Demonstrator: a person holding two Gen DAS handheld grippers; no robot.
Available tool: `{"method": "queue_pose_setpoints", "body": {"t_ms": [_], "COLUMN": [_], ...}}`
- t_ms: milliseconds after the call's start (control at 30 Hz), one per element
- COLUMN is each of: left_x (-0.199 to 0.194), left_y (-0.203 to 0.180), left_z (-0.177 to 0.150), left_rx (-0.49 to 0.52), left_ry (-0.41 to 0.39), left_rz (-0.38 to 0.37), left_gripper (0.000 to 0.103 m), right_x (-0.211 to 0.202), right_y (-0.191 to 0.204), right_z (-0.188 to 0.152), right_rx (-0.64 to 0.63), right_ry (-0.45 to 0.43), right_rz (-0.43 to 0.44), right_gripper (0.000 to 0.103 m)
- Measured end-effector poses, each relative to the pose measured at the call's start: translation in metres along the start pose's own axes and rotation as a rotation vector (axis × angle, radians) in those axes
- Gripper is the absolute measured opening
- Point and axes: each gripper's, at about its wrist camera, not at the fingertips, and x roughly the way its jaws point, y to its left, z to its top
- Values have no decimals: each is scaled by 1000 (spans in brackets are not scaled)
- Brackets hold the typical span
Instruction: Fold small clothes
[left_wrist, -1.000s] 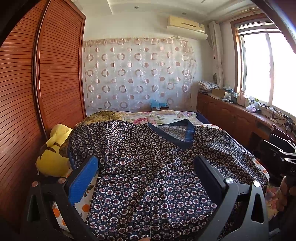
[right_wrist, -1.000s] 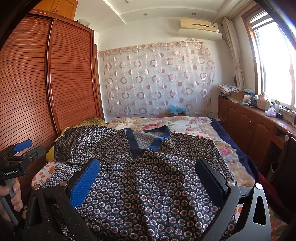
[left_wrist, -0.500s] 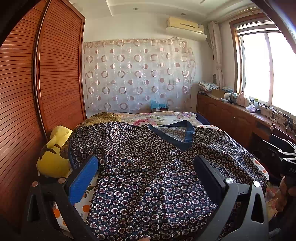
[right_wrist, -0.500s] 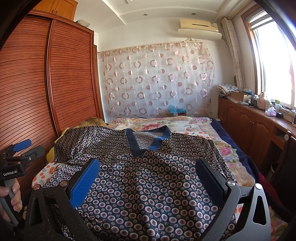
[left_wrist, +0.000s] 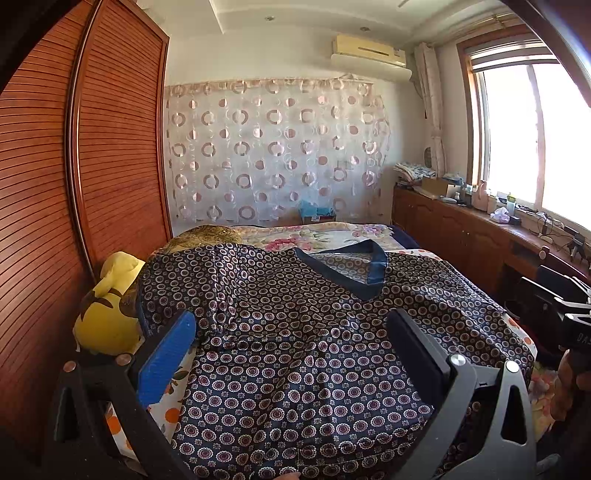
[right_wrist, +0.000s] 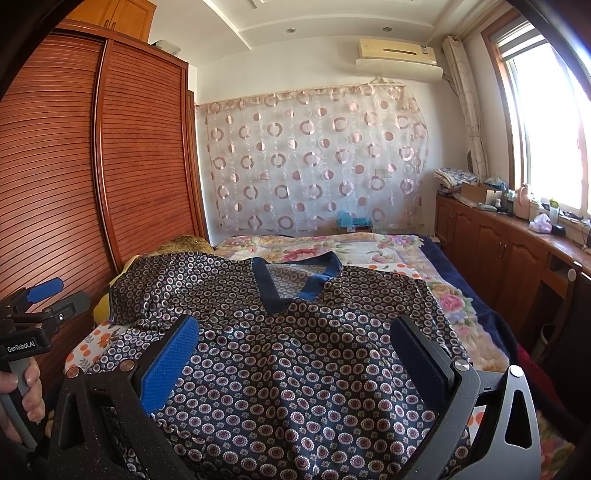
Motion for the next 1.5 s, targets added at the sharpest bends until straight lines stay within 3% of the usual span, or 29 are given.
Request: {"method": "queue_pose_setpoints", "body": {"t_ms": [567, 767, 1500], "left_x": [-2, 9, 63], "left_y": [-1, 7, 70], "left_z": [3, -1, -35], "left_rx": [3, -7, -21], "left_ry": [6, 43, 178], "left_rz": [-3, -4, 121], "left_gripper": [103, 103, 103], "right_x": [1, 11, 69], "right_y": [0, 2, -2], "right_z": [-1, -1, 14], "right_rx": [1, -3, -83], "right_ry": [3, 26, 113], "right_rz": [6, 50, 177], "right_gripper": [103, 103, 103]}}
